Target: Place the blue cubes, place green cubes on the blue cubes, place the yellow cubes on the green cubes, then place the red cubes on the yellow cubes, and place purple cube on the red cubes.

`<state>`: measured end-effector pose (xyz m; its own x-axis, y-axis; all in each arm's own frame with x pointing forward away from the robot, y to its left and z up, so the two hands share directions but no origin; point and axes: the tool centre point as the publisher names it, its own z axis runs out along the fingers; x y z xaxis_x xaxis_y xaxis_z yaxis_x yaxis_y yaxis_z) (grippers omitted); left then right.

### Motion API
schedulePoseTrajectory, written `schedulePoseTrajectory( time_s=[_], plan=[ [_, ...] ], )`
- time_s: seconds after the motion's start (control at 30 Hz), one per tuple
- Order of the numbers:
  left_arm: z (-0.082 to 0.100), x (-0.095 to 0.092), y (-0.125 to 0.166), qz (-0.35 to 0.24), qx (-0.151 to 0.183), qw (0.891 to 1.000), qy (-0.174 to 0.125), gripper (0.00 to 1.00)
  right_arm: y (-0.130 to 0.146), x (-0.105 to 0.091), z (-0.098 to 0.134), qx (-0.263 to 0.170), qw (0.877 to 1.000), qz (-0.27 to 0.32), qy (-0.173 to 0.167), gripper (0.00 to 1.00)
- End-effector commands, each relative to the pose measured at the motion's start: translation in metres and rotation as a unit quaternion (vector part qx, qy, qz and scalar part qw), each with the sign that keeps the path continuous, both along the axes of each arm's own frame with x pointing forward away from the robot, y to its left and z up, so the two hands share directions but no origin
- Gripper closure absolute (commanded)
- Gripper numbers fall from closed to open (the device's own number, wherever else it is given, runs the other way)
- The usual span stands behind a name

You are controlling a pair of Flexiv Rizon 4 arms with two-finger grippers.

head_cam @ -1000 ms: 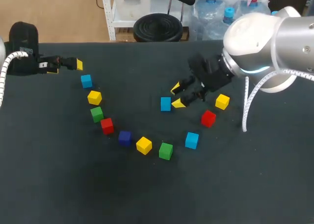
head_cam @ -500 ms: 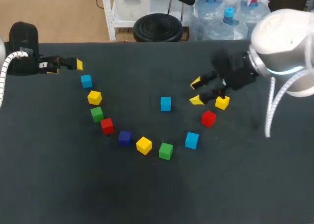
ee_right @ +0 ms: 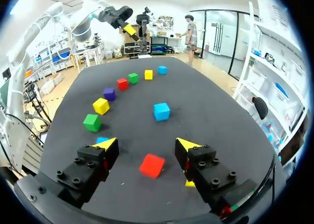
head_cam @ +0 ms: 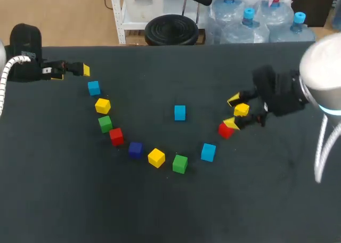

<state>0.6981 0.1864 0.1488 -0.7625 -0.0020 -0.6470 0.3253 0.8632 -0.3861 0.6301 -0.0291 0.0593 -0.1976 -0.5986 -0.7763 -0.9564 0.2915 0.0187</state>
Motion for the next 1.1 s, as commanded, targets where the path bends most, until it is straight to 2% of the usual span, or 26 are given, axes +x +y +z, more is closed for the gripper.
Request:
schedulePoseTrajectory(
  time_s=[0.03,0.43,1.1],
  plan=[
    [0.001,0.001,-0.001,0.001,0.003,1.0,0.003,0.0,-0.006,-0.032,0.0,-0.014,0.997,-0.062,-0.04,0.22],
    [0.001,0.001,-0.001,0.001,0.003,1.0,0.003,0.0,0.006,-0.058,-0.012,0.003,0.996,-0.081,-0.031,0.21],
    [0.001,0.001,-0.001,0.001,0.003,1.0,0.003,0.0,0.034,-0.071,-0.046,-0.007,0.999,-0.039,-0.009,0.22]
  ],
)
